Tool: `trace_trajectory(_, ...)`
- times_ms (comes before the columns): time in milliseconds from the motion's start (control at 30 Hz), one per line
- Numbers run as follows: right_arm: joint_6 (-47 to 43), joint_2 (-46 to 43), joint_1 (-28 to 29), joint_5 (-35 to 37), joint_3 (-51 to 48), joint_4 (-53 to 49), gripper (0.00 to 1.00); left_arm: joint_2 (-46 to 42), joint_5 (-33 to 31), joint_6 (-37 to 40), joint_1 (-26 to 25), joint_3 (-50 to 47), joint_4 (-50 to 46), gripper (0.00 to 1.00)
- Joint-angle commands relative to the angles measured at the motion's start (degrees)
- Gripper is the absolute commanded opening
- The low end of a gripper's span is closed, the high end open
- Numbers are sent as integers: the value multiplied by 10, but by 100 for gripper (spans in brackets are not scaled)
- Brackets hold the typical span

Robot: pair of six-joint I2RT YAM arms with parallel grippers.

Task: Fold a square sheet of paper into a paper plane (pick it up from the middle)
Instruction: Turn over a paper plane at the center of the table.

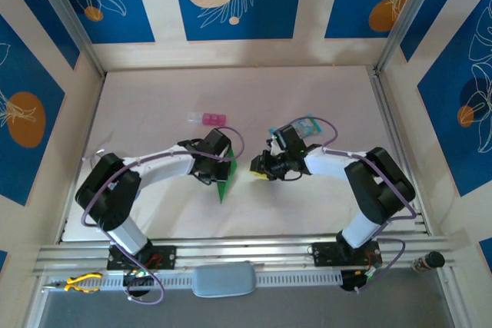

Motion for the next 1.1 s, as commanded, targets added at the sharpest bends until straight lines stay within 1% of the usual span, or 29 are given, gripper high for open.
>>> trace_trajectory(0,-4,-16,-4,8,-13,-12,30,25,-55,6,-3,40,-67,8)
trace_trajectory(133,-1,-22,-4,9,-20,-11,30,60,-54,5,-3,70,-89,9)
trace_trajectory(433,1,-24,-5,13,-23,-14,30,104,-38,1,-3,99,-106,11)
trace_trajectory(867,2,-11,-4,5,-23,-9,30,113,-23,-8,-4,103,-101,17)
trace_trajectory(1067,3,-6,-3,5,-22,-6,30,122,-29,-11,-8,109,-105,19)
